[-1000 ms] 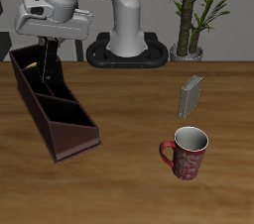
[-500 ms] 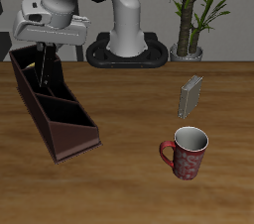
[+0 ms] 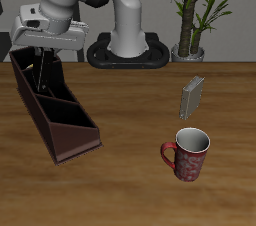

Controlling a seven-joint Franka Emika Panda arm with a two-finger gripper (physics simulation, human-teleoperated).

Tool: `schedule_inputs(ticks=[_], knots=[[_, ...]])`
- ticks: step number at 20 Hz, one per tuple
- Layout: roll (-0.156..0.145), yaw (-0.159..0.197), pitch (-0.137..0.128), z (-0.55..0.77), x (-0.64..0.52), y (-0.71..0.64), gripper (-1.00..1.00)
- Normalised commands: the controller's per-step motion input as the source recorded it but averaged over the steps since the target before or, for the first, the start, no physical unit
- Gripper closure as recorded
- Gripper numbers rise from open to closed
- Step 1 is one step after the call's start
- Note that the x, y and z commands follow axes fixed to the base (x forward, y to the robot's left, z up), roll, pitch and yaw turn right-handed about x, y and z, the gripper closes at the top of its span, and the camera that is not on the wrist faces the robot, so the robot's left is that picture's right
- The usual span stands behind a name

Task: Place the white-yellow mug into the right desk caddy's right compartment and place the black book into the right desk caddy's back compartment

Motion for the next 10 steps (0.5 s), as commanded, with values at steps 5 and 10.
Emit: schedule_inputs(ticks=[5,10], knots=[[-0.012,0.001,0.015,-0.12,0.05,-0.07,1.0],[0.001,0.001,0.013,-0.13,0.05,-0.01,1.0]])
